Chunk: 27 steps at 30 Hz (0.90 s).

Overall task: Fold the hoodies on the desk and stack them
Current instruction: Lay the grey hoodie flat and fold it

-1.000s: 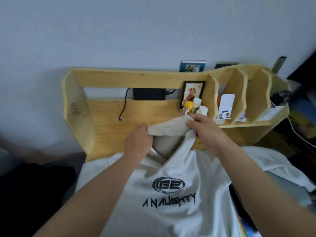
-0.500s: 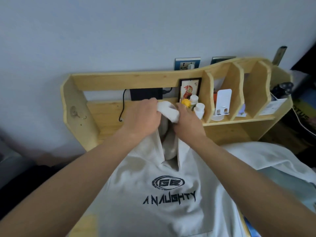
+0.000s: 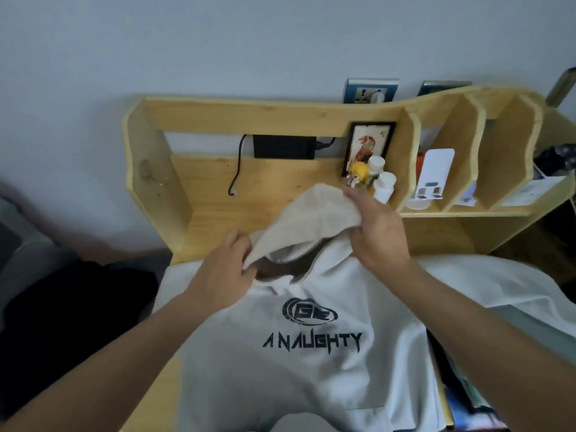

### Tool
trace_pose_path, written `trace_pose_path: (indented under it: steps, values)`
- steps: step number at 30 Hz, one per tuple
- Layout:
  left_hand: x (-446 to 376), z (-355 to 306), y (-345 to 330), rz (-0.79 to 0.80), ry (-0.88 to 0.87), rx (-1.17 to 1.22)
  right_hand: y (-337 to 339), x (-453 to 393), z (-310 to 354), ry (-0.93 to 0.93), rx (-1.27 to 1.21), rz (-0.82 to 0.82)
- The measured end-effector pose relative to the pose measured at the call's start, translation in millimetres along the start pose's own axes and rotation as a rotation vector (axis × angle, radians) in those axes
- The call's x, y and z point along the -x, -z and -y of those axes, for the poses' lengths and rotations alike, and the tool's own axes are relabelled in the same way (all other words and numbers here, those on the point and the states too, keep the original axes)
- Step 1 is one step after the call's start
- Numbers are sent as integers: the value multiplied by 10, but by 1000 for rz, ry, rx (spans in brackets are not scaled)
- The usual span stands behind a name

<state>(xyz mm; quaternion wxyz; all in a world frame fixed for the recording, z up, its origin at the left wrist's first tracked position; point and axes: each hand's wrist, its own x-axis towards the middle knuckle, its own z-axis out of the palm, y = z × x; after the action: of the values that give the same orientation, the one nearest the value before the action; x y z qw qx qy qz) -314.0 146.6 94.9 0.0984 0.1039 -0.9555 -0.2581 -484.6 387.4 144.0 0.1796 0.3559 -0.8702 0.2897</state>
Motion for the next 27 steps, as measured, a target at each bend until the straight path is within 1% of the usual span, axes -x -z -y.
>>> trace_pose_path:
  steps: [1, 2, 3, 4, 5, 6, 7, 8, 10, 11, 13, 14, 15, 16, 18, 20, 21, 22, 23, 24, 25, 27]
  values:
    - [204, 103, -141, 119, -57, -13, -62, 315, -20, 147, 25, 35]
    - [417, 219, -289, 287, -77, -42, -152, 698, -89, 278, 75, 132]
    - [628, 346, -435, 485, -67, -85, -267, 1098, -223, 404, 126, 315]
    - [823, 476, -573, 705, -57, -165, -344, 1489, -338, 497, 175, 595]
    - [985, 583, -695, 895, -52, -241, -405, 1857, -474, 508, 214, 878]
    - [1103, 647, -793, 1012, -30, -298, -440, 2168, -633, 476, 227, 1076]
    - [1170, 702, -889, 1033, 11, -318, -456, 2345, -739, 389, 192, 1190]
    - [1180, 736, -960, 985, 73, -295, -488, 2420, -811, 279, 137, 1205]
    - [1087, 735, -1053, 727, 238, -144, -622, 2305, -848, 93, 108, 1040]
    - [1020, 746, -1097, 576, 326, -72, -694, 2144, -799, -74, 87, 930]
    - [835, 674, -1159, 379, 459, 52, -853, 1791, -701, -371, -2, 708]
    - [748, 605, -1191, 322, 489, 97, -910, 1619, -628, -488, -48, 666]
    - [680, 543, -1234, 292, 509, 162, -987, 1508, -553, -590, -100, 665]
    - [632, 455, -1267, 310, 543, 212, -1066, 1445, -469, -675, -166, 691]
    - [610, 324, -1418, 433, 669, 235, -1201, 1429, -247, -805, -290, 802]
    - [696, 312, -1640, 485, 787, 180, -1353, 1586, -87, -854, -282, 936]
    - [763, 349, -1735, 496, 781, 113, -1410, 1668, -38, -854, -227, 983]
    - [825, 359, -1777, 496, 776, 80, -1431, 1729, 2, -838, -160, 998]
    - [865, 374, -1813, 491, 756, 53, -1398, 1741, 33, -829, -124, 956]
    - [891, 353, -1813, 463, 764, 94, -1324, 1720, 81, -824, -115, 869]
    - [897, 309, -1773, 417, 797, 156, -1230, 1694, 135, -823, -146, 736]
    - [894, 291, -1746, 306, 842, 214, -958, 1661, 304, -755, -248, 455]
